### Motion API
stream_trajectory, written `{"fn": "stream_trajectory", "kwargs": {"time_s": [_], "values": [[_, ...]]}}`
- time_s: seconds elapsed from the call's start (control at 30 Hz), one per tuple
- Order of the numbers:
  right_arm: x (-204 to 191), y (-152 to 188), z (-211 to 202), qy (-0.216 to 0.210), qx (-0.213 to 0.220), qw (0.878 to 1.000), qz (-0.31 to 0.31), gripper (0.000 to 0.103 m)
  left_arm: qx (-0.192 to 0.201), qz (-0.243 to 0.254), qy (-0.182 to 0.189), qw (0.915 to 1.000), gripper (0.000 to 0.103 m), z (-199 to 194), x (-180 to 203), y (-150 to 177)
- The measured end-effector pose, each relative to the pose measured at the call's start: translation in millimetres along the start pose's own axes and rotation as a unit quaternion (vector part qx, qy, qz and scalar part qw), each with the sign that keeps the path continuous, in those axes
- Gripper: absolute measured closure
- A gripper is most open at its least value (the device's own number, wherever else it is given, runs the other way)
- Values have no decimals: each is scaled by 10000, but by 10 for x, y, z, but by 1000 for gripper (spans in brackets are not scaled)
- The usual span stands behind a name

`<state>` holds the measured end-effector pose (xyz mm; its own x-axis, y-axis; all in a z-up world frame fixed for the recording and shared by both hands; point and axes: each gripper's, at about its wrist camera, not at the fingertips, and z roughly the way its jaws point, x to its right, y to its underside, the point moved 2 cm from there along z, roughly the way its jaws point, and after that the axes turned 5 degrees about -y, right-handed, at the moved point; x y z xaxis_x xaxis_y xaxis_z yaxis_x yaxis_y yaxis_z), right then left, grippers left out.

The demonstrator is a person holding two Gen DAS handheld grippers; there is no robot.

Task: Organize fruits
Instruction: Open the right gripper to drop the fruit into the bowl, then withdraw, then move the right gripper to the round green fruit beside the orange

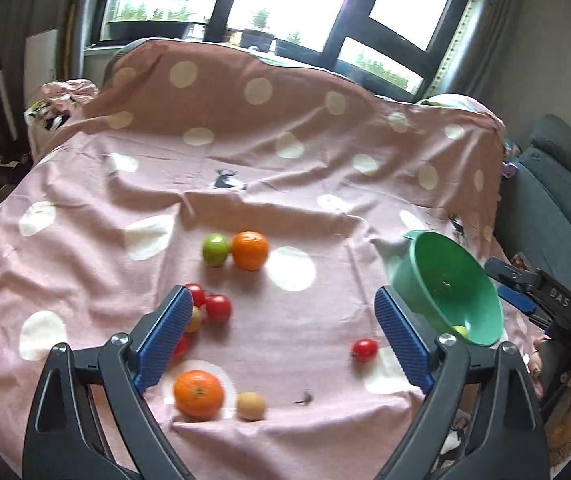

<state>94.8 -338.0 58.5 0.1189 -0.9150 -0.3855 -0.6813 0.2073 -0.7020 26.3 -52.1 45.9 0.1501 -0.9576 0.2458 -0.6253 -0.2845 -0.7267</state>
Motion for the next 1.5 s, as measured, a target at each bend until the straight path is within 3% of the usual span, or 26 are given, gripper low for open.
{"fn": "stream_trajectory", "kwargs": {"time_s": [0.27,0.37,0.5,0.63,0.77,0.93,1.03,1.5], "values": [[-460,187,248,-202,-224,9988,-385,18,-74,-657,-471,9967,12,143,-782,89],[-700,274,439,-404,-556,9963,-521,18,-150,-946,-347,9948,12,193,-953,104],[-1112,301,787,-521,-1055,9892,-873,18,-243,-1166,-486,9917,13,235,-1089,114],[-1534,334,1190,-667,-1713,9776,-1022,41,-176,-1319,-714,9885,17,205,-1209,100],[-1923,402,1592,-959,-2212,9656,-969,52,-160,-1425,-675,9874,24,178,-1276,92],[-2208,470,1969,-348,-2378,9607,-1386,62,-204,-1573,-521,9860,25,172,-1322,86],[-2289,473,2099,-208,-2415,9582,-1519,68,-168,-1691,-436,9845,25,150,-1356,69],[-2411,575,2364,559,-2425,9438,-2174,69,-286,-1625,-358,9856,25,188,-1314,67]]}}
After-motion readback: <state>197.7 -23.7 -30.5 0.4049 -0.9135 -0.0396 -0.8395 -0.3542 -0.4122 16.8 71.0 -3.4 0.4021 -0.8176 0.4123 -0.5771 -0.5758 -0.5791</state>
